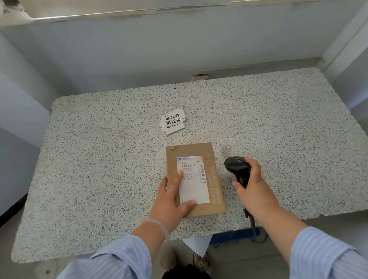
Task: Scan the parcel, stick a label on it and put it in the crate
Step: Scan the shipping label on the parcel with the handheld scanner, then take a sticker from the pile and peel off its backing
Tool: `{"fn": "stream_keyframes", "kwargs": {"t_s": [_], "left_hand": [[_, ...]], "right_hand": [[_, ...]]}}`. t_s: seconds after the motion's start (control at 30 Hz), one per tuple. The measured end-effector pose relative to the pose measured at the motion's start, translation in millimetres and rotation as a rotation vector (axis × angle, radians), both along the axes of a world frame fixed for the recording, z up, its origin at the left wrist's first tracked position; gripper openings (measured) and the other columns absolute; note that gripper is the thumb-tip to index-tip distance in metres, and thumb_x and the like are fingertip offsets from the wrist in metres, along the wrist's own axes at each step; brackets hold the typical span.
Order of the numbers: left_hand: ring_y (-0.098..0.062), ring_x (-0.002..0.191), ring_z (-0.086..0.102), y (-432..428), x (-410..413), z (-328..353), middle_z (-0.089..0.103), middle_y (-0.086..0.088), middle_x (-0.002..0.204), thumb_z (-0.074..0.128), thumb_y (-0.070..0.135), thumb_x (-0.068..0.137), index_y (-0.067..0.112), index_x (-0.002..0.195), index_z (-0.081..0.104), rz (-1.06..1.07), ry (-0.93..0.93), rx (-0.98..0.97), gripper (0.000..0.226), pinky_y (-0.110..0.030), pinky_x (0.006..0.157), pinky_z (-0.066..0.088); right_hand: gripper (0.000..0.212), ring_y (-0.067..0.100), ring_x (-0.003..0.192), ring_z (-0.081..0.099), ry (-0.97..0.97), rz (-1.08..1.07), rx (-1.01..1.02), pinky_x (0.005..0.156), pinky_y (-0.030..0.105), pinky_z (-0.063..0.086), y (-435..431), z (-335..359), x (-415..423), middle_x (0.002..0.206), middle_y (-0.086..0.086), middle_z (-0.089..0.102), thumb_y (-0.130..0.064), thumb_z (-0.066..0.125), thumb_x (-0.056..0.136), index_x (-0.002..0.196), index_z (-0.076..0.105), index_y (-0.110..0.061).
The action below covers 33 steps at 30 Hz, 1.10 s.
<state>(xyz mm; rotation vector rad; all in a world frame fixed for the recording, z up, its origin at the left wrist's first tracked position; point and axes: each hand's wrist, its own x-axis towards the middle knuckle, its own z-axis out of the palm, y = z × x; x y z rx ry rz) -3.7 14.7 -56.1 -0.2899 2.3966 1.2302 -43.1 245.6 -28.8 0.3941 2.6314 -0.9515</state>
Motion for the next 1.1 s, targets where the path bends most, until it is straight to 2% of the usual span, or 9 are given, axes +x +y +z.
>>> {"fn": "stream_keyframes", "kwargs": {"t_s": [0.2, 0.37, 0.57, 0.63, 0.73, 0.83, 0.93, 1.03, 1.1], "left_hand": [[-0.023, 0.144, 0.018, -3.4, 3.0, -2.8, -0.007, 0.006, 0.160, 0.066, 0.054, 0.079, 0.064, 0.138, 0.003, -0.029, -0.024, -0.015, 0.087, -0.043, 0.117, 0.026], [-0.020, 0.147, 0.001, -8.7, -0.3, -1.5, -0.020, 0.019, 0.156, 0.063, 0.063, 0.075, 0.062, 0.141, 0.004, -0.054, 0.020, -0.125, 0.088, -0.049, 0.118, 0.019], [-0.017, 0.145, 0.016, -31.8, -38.5, 7.9, 0.009, 0.012, 0.159, 0.046, 0.067, 0.081, 0.048, 0.148, 0.014, 0.078, 0.094, -0.081, 0.076, -0.048, 0.116, 0.026], [-0.017, 0.140, 0.029, -40.0, -56.2, 11.6, 0.022, 0.008, 0.156, 0.045, 0.063, 0.085, 0.046, 0.146, 0.020, 0.143, 0.127, -0.075, 0.068, -0.050, 0.112, 0.033], [-0.011, 0.122, 0.046, -51.0, -87.7, 18.2, 0.038, 0.002, 0.146, 0.050, 0.043, 0.093, 0.033, 0.142, 0.038, 0.183, 0.154, -0.084, 0.052, -0.042, 0.107, 0.041], [-0.007, 0.110, 0.050, -57.7, -123.0, 24.2, 0.048, 0.003, 0.137, 0.052, 0.033, 0.095, 0.028, 0.134, 0.051, 0.153, 0.166, -0.125, 0.039, -0.035, 0.102, 0.043], [-0.006, 0.096, 0.055, -59.1, -160.2, 19.8, 0.055, 0.002, 0.128, 0.051, 0.027, 0.096, 0.027, 0.128, 0.058, 0.169, 0.169, -0.143, 0.032, -0.028, 0.087, 0.049], [0.001, 0.071, 0.054, -59.4, -195.5, 4.8, 0.064, 0.004, 0.115, 0.050, 0.023, 0.096, 0.027, 0.122, 0.062, 0.227, 0.182, -0.147, 0.029, -0.014, 0.058, 0.041], [0.001, 0.065, 0.053, -60.2, -216.0, -9.4, 0.065, 0.006, 0.112, 0.051, 0.021, 0.096, 0.026, 0.122, 0.063, 0.267, 0.157, -0.149, 0.029, -0.015, 0.052, 0.040]], "right_hand": [[0.072, 0.020, 0.080, 0.058, -0.013, 0.033, 0.002, 0.068, 0.033, 0.048, -2.7, -23.3, -8.2, 0.114, 0.009, 0.059, -0.026, 0.060, 0.090, 0.139, 0.008, -0.036], [0.075, 0.020, 0.081, 0.058, -0.032, 0.048, -0.002, 0.067, 0.032, 0.046, -5.5, -35.4, -12.2, 0.114, 0.010, 0.061, -0.025, 0.062, 0.089, 0.139, 0.007, -0.036], [0.076, 0.019, 0.075, 0.062, -0.078, 0.050, -0.041, 0.066, 0.036, 0.054, 2.3, -40.5, -14.1, 0.108, 0.008, 0.066, -0.029, 0.066, 0.086, 0.138, 0.012, -0.038], [0.077, 0.021, 0.086, 0.064, -0.102, 0.034, -0.050, 0.071, 0.038, 0.055, 4.8, -36.7, -16.3, 0.116, 0.007, 0.062, -0.035, 0.068, 0.083, 0.138, 0.014, -0.038], [0.082, 0.022, 0.113, 0.054, -0.043, 0.001, 0.006, 0.087, 0.043, 0.051, 11.7, -23.0, -15.5, 0.132, 0.004, 0.048, -0.046, 0.071, 0.077, 0.140, 0.020, -0.036], [0.067, 0.016, 0.112, 0.049, 0.140, 0.072, 0.103, 0.088, 0.036, 0.048, 15.7, -3.0, -26.8, 0.124, 0.001, 0.048, -0.041, 0.066, 0.081, 0.138, 0.032, -0.029], [0.046, 0.012, 0.111, 0.048, 0.249, 0.155, 0.047, 0.095, 0.035, 0.045, -1.6, 10.5, -75.3, 0.115, -0.010, 0.047, -0.033, 0.059, 0.088, 0.132, 0.046, -0.027], [0.032, 0.006, 0.108, 0.048, 0.250, 0.287, -0.020, 0.097, 0.034, 0.044, -38.1, 6.4, -138.3, 0.112, -0.014, 0.049, -0.031, 0.055, 0.093, 0.125, 0.057, -0.026], [0.029, 0.006, 0.105, 0.051, 0.219, 0.334, -0.044, 0.094, 0.032, 0.045, -62.2, -6.5, -174.8, 0.114, -0.011, 0.054, -0.031, 0.054, 0.094, 0.122, 0.060, -0.028]]}}
